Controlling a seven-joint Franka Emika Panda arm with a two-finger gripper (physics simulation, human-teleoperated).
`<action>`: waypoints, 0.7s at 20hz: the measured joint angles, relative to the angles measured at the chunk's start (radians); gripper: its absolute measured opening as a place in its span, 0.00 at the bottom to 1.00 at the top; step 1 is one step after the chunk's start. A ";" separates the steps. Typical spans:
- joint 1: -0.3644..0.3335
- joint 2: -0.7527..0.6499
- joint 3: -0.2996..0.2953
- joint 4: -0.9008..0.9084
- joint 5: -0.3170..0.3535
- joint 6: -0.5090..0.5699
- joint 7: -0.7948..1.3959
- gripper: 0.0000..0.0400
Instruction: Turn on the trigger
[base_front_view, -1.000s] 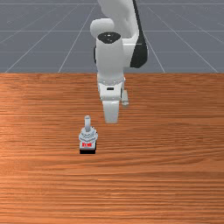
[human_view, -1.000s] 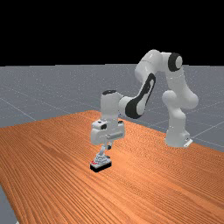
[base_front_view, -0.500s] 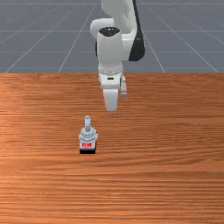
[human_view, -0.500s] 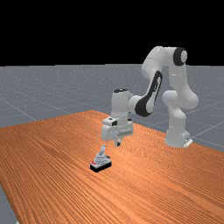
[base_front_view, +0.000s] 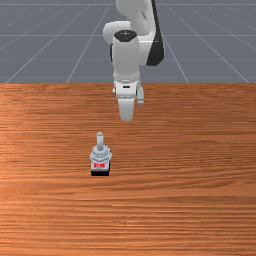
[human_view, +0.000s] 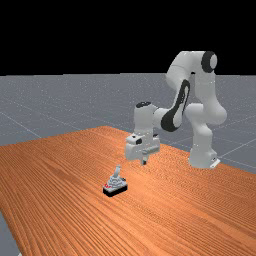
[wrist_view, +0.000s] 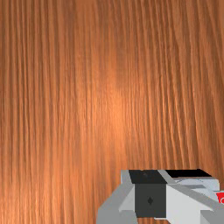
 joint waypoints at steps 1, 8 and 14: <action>0.000 0.012 0.000 0.002 0.000 0.006 0.000 0.00; -0.126 0.032 -0.082 0.012 0.048 0.061 -0.150 0.00; -0.162 0.058 -0.069 0.011 0.067 0.102 -0.288 0.00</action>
